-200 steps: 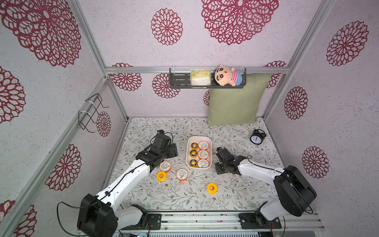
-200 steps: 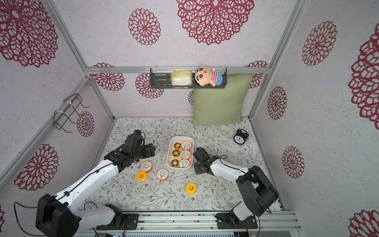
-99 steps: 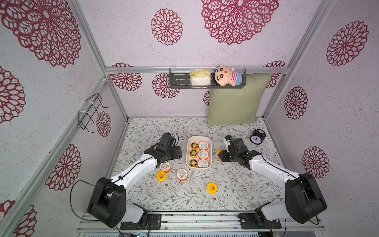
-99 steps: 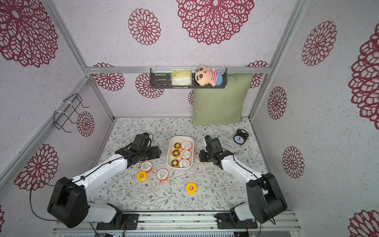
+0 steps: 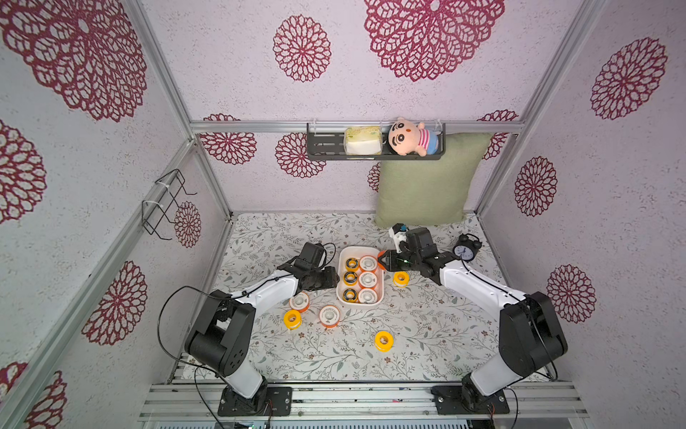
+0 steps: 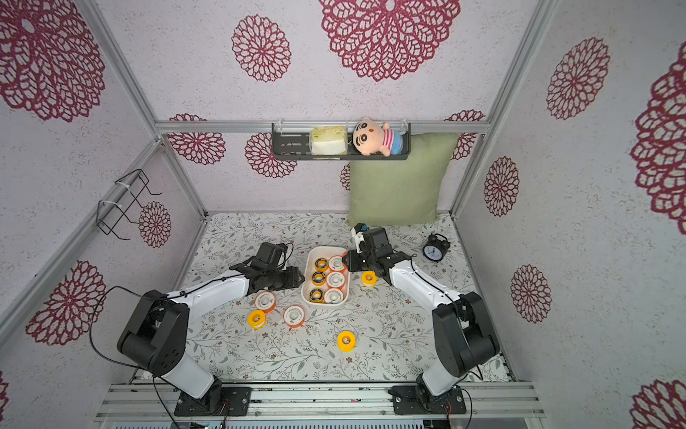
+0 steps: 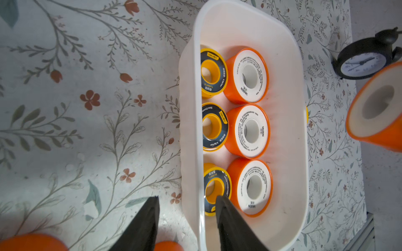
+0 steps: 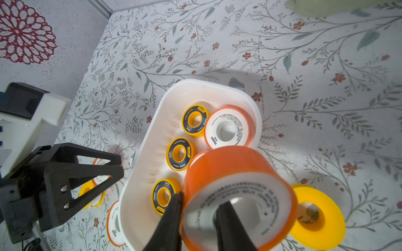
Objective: Put the sealing tape into the storage box
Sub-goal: Pick up the sealing tape at the center of the board, then adjust the storage box at the center of the board, then place the sealing tape in the storage box.
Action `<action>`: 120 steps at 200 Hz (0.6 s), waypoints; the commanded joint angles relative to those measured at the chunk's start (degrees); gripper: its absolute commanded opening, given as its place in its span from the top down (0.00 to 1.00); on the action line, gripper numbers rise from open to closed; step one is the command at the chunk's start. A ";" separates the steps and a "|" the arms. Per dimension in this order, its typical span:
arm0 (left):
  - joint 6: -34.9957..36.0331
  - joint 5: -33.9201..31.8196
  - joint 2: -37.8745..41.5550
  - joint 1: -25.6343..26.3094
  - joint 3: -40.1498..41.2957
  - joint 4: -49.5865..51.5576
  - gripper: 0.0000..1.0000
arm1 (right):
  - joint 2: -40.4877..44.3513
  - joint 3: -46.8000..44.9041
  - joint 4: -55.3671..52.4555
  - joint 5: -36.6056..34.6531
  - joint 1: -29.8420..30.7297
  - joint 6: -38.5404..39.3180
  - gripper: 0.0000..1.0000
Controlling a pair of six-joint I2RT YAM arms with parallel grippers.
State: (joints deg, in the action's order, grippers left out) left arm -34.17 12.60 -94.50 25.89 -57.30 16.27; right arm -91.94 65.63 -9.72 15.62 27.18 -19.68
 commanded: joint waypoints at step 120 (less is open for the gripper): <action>0.40 4.20 -2.44 3.21 -1.50 -1.80 0.85 | -13.51 15.87 -9.61 -4.03 4.36 5.54 0.79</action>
State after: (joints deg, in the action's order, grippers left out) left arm -33.89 15.77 -96.88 28.01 -57.60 15.29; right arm -104.62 78.46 -16.67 14.22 30.70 -16.12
